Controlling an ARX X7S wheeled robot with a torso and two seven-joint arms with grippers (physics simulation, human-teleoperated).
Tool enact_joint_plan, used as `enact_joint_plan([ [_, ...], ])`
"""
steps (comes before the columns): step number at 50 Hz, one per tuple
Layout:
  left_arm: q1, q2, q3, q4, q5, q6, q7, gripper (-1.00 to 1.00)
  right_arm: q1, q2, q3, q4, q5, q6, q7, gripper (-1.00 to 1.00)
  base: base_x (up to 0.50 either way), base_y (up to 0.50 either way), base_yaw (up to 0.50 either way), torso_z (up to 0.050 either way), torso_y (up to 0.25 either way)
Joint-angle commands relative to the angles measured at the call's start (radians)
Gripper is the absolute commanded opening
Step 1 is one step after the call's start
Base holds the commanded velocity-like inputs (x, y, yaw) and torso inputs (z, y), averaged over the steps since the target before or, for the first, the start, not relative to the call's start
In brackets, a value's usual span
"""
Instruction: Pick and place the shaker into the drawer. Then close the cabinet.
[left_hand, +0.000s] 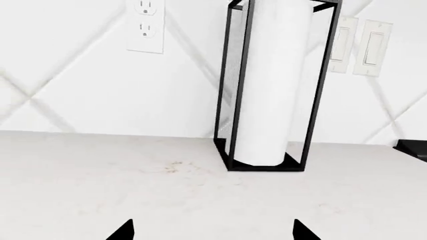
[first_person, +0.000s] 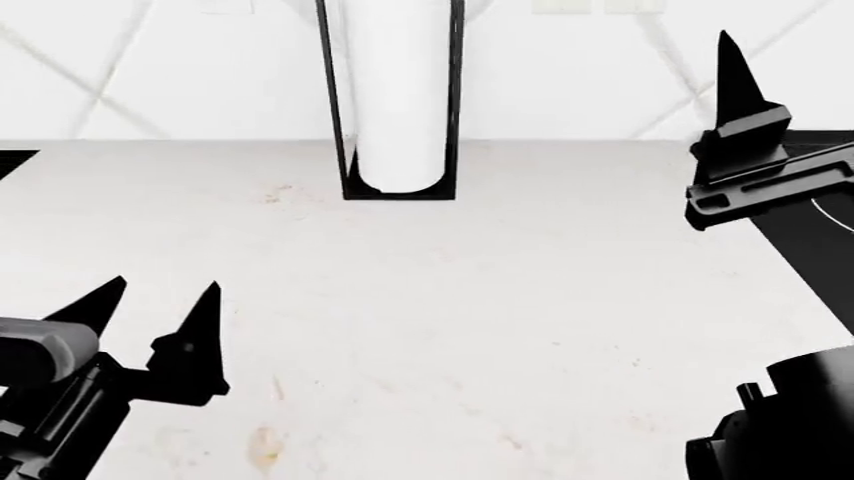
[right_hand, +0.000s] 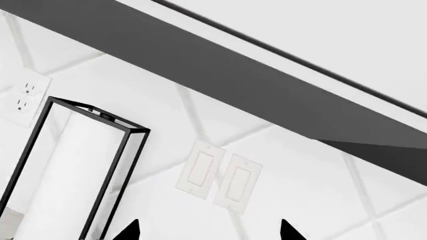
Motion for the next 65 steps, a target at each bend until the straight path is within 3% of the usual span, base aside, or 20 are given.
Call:
enact_joint_plan([
  [1, 0.014, -0.006, -0.008, -0.003, -0.016, 0.016, -0.002, 1.0, -0.014, -0.003, -0.011, -0.02, -0.018, -0.004, -0.014, 1.0, 0.15, 0.5, 0.0, 0.0, 0.0],
  [53, 0.037, -0.023, 0.0, -0.007, -0.042, 0.04, -0.022, 1.0, -0.029, -0.04, 0.01, -0.037, -0.033, -0.033, -0.014, 1.0, 0.02, 0.5, 0.0, 0.0, 0.0],
  [58, 0.035, -0.026, -0.006, -0.005, -0.05, 0.037, -0.026, 1.0, -0.036, -0.069, 0.065, 0.012, -0.035, -0.028, -0.014, 1.0, 0.0, 0.08, 0.0, 0.0, 0.0],
  [65, -0.01, -0.041, -0.027, -0.001, -0.075, 0.001, -0.054, 1.0, -0.046, -0.026, 0.063, 0.115, -0.013, -0.001, -0.014, 1.0, 0.0, 0.0, 0.0, 0.0, 0.0],
])
